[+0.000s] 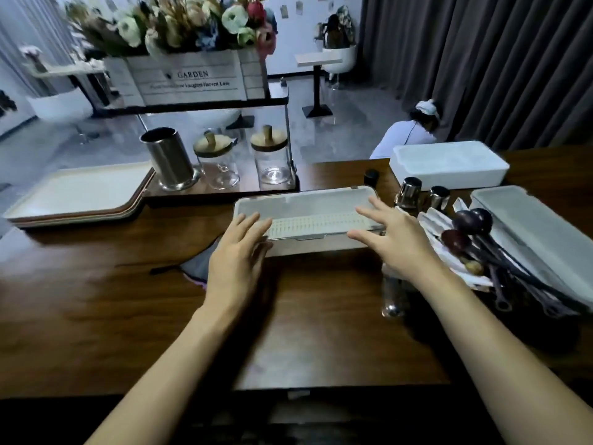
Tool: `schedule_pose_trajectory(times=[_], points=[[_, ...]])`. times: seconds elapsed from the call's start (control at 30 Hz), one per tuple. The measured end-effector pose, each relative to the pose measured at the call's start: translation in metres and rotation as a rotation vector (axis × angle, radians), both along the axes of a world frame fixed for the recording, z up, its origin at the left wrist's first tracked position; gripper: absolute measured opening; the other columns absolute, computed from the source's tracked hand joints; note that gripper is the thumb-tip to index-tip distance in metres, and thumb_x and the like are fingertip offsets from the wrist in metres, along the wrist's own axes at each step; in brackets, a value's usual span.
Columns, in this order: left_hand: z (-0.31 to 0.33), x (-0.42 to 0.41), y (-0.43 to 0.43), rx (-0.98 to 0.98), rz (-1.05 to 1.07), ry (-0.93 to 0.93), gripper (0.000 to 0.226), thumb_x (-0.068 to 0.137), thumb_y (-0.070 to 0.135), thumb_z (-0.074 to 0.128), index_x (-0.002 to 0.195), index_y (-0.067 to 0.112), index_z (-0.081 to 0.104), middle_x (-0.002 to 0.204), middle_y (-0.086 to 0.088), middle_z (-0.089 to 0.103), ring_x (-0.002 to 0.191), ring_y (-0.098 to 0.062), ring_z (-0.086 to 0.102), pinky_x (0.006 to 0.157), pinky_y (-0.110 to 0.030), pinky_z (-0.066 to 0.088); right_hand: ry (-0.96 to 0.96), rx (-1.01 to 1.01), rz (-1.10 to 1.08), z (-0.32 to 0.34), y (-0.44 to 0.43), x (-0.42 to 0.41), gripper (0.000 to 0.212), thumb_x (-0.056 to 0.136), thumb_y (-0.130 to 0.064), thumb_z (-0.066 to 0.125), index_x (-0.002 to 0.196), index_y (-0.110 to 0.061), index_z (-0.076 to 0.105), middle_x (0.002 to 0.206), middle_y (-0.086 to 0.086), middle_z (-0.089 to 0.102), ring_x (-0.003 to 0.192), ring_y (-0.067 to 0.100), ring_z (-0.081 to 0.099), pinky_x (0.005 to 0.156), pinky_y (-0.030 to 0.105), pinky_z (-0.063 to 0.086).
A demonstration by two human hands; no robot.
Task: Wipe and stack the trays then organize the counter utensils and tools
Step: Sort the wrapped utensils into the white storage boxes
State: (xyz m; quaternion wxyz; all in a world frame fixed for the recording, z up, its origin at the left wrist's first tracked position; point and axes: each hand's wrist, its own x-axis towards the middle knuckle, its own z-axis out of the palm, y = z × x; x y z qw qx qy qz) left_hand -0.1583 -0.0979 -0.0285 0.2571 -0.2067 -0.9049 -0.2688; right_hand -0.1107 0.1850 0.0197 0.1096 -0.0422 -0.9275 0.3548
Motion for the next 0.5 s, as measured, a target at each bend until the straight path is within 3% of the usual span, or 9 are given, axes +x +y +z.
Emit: schedule_pose_trajectory(times=[0.33,0.5], points=[[-0.038,0.056,-0.052,0.009,-0.149,-0.056,0.038,0.096,0.012,0.069,0.134,0.015,0.066,0.145,-0.007,0.058,0.141,-0.030,0.047,0.110,-0.035,0.040,-0.069,0.018,-0.092,-0.041,-0.052,0.078,0.059,0.087,-0.046,0.072,0.141,-0.028,0.057,0.161,-0.007,0.032,0.146,0.025,0.035,0.115,0.044,0.030],[-0.042,0.071,-0.051,0.056,-0.178,-0.072,0.038,0.096,0.022,0.070,0.134,0.017,0.066,0.147,-0.003,0.057,0.144,-0.023,0.043,0.114,-0.026,0.034,-0.090,0.060,-0.097,-0.040,-0.046,0.094,0.059,0.087,-0.049,0.071,0.142,-0.034,0.055,0.161,-0.013,0.031,0.146,0.026,0.033,0.117,0.047,0.027]])
